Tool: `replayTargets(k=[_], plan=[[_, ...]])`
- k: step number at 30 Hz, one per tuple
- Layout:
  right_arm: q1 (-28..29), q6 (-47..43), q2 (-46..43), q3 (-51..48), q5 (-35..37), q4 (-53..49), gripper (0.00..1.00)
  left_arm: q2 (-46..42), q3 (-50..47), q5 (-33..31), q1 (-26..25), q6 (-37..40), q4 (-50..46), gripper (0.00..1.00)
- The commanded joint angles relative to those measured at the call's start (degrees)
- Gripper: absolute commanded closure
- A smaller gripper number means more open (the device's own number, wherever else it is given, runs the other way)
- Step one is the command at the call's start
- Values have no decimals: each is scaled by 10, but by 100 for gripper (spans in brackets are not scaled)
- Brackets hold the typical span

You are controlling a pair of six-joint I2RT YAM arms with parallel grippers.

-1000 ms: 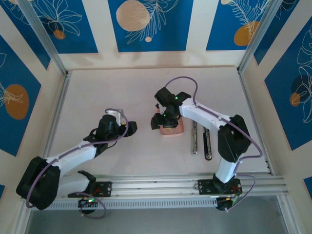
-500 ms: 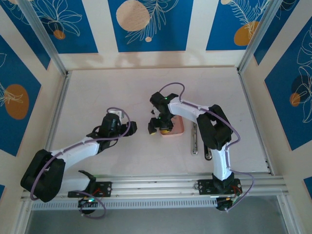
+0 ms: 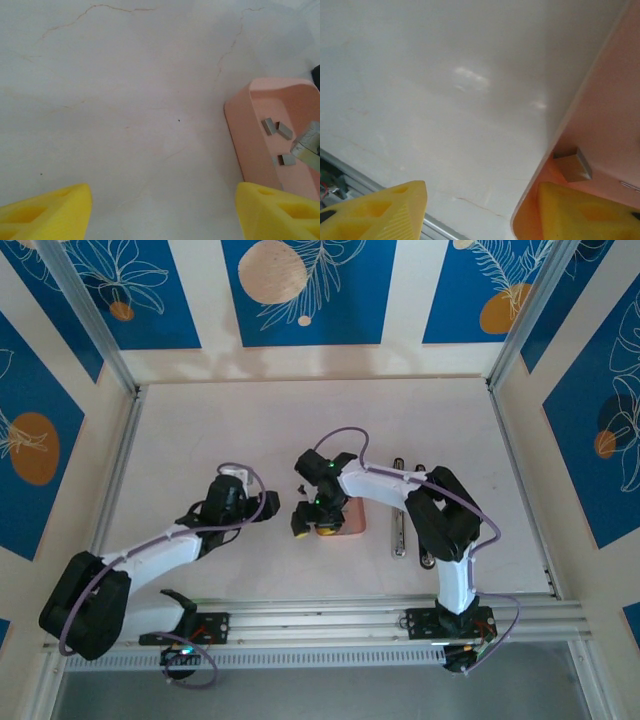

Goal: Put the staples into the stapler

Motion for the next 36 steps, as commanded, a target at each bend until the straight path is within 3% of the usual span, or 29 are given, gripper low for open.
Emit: replayTargets(k=[1, 9, 15, 18, 24, 36], plan=[[21, 32, -20, 9, -24, 15, 40, -26, -17, -8, 6, -2, 10, 25], [21, -20, -76, 20, 39, -45, 41, -52, -40, 2, 6, -3, 20, 28], [-45, -123, -96, 29, 65, -87, 46, -40, -40, 21, 6, -4, 45, 29], [-83, -177, -77, 50, 80, -108, 47, -26, -42, 37, 5, -12, 67, 31], [-115, -257, -29, 85, 111, -124, 49, 59, -35, 145, -9, -64, 157, 37], [-128, -325, 45, 123, 146, -123, 50, 166, 10, 191, -52, -85, 227, 40]])
